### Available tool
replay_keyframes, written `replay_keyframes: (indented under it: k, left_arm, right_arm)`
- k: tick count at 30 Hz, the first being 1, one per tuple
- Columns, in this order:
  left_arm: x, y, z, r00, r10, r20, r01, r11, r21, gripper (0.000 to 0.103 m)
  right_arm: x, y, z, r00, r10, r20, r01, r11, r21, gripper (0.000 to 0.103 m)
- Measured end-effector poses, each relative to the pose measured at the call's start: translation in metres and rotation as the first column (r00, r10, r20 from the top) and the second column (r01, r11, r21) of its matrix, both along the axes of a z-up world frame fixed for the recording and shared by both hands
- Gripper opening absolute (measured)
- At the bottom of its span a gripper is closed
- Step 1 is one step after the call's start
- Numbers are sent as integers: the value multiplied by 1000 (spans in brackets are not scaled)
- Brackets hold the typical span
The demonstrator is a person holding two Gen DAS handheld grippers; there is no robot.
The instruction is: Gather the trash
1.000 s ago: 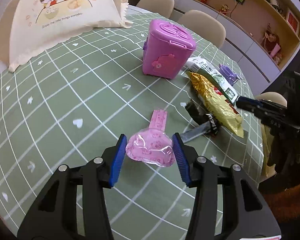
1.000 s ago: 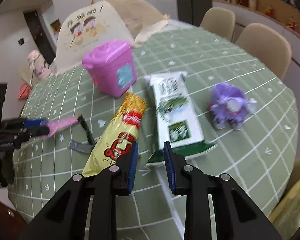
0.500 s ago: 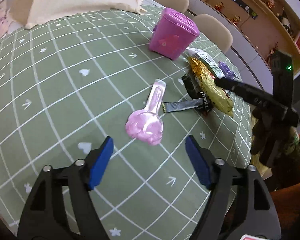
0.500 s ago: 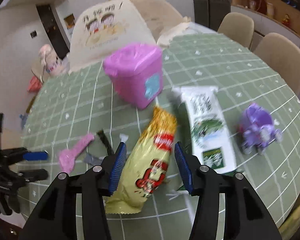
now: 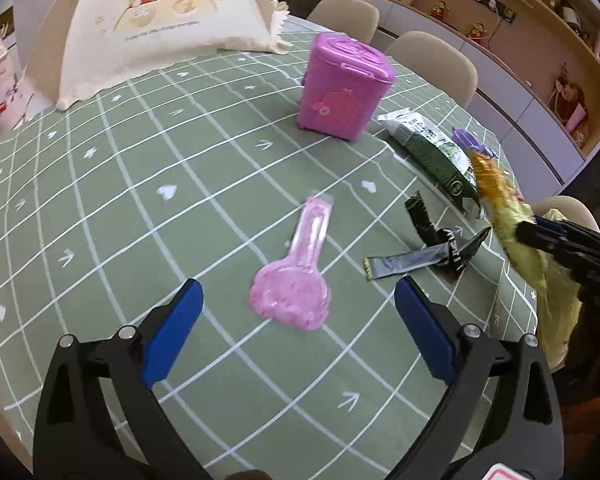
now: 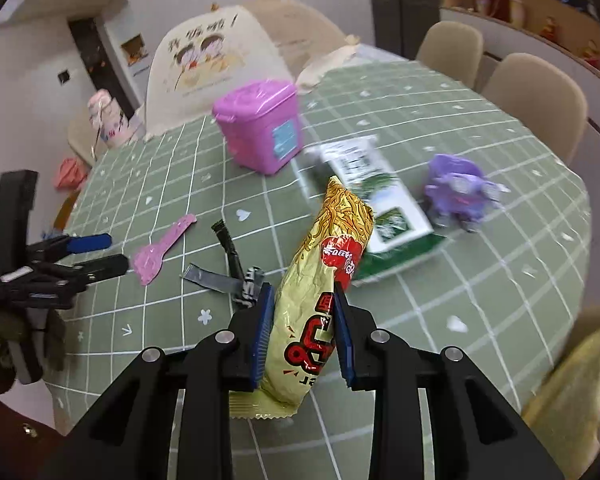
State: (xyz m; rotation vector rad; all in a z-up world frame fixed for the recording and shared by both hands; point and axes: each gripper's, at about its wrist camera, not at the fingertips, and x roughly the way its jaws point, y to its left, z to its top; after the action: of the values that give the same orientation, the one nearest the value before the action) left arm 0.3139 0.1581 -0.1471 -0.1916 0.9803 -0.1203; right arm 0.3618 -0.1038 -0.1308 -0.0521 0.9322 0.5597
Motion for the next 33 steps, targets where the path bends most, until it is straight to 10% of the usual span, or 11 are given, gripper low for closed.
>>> replay_keyframes:
  k: [11,24,33]
  left_arm:
    - [8,-17,-2,996,-77,34,76,997,14,86]
    - [7,-20,-18,995,-88,-43,91,994,54,37]
    - [-2,-11,-5,998,-54,-17,54,999,1,37]
  right_arm:
    - [-32,-27,10,998,-43,46,45,999,-27,28]
    - [-50,-27,2,999,-42,29,44,998,-45,28]
    - [-54,-24,-2,999,-44,13,45,998,-45,28]
